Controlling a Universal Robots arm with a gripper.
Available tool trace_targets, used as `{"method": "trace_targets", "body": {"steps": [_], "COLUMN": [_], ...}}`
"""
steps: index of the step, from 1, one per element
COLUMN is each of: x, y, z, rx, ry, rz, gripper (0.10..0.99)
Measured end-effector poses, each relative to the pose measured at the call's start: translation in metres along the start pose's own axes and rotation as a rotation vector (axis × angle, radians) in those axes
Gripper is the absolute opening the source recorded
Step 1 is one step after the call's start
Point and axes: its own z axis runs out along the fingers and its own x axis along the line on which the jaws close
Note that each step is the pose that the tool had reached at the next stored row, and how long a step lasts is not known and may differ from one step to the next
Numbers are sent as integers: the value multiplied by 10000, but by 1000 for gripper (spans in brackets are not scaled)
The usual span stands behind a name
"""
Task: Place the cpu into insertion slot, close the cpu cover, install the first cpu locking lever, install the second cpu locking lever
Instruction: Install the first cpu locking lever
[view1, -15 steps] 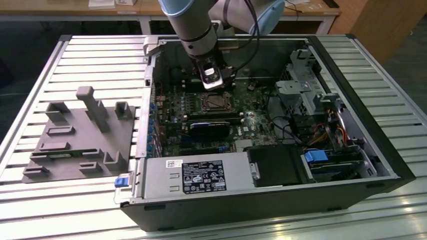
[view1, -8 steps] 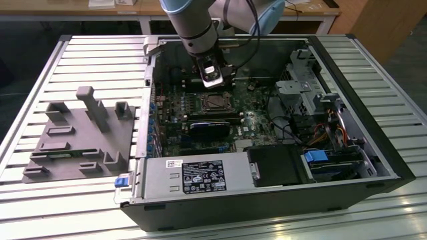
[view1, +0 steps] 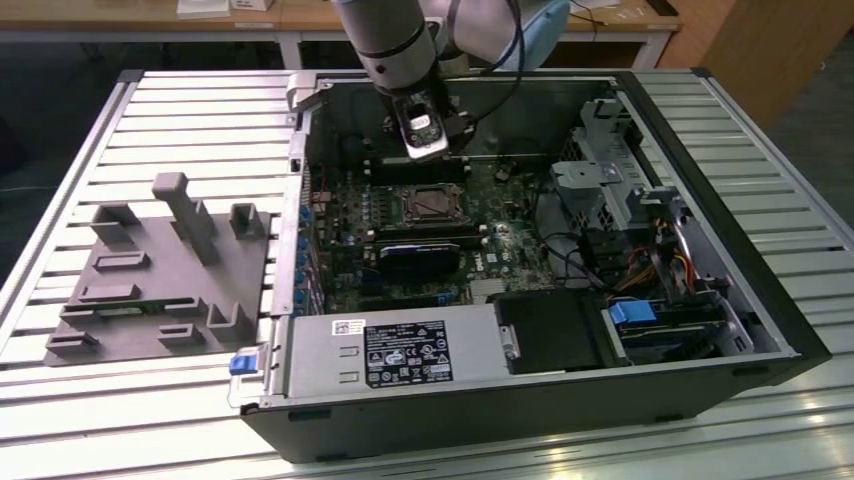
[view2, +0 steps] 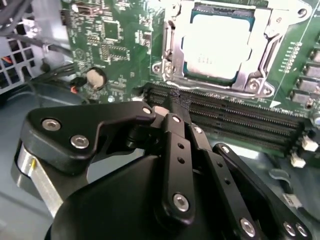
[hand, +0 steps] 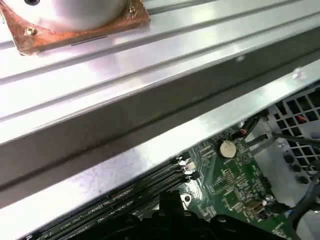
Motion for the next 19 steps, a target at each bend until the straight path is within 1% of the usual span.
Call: {"method": "trace_targets", "body": {"steps": [2,4,8,9,10,11,13,15,19], "x": [-13,-21,-21,-22,-23,-25,-33,-51,-95], "y": [13,21,22,22,23,23,26,35,55], "z": [-47,-74,-74,-73,-73,-70,-63,-55,-36], "rx": [0,1,-1,9,61,139,323,529,935], "ry": [0,1,0,21,105,231,517,816,1378], "rz": [0,0,0,2,11,27,60,90,142], "gripper": [102,102,102,102,102,102,102,102,102]}}
